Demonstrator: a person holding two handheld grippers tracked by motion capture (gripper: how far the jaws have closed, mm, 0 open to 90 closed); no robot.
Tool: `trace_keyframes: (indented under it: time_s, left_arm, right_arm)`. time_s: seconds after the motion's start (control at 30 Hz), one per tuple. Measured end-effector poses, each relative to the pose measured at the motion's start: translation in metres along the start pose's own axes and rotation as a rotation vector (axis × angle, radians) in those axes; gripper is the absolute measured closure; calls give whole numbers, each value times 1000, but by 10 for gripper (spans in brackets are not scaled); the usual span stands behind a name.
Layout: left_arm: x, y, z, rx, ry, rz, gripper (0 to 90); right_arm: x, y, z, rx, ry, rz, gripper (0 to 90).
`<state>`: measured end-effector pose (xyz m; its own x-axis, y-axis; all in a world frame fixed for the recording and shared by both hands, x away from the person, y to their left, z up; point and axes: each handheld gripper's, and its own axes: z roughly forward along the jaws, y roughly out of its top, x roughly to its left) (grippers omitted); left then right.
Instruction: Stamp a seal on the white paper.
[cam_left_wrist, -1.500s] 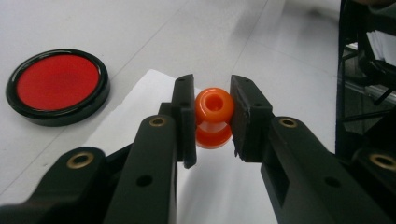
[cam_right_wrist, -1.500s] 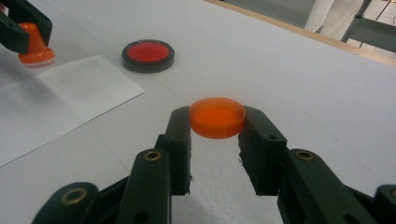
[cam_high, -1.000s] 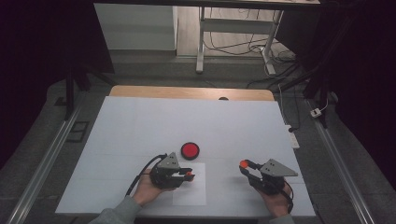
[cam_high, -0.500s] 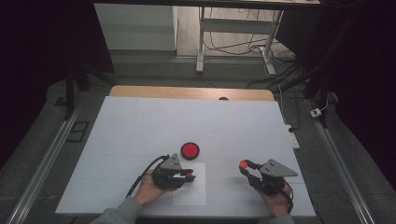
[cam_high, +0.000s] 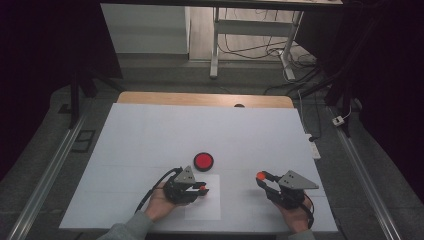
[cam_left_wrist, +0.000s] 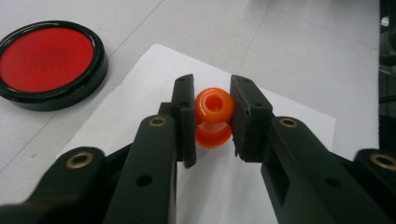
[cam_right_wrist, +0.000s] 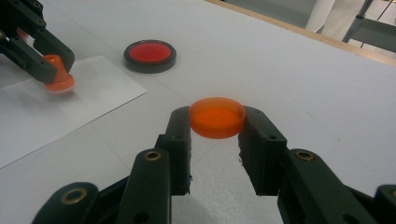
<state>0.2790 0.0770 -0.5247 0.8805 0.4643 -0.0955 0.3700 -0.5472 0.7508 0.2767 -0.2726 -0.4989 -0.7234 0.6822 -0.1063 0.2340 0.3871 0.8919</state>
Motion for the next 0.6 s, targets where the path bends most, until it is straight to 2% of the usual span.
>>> trace_keyframes:
  time_s: [0.6]
  left_arm:
    - [0, -3, 3, 12, 13, 7, 725]
  right_arm:
    - [0, 0, 0, 0, -1, -1, 641]
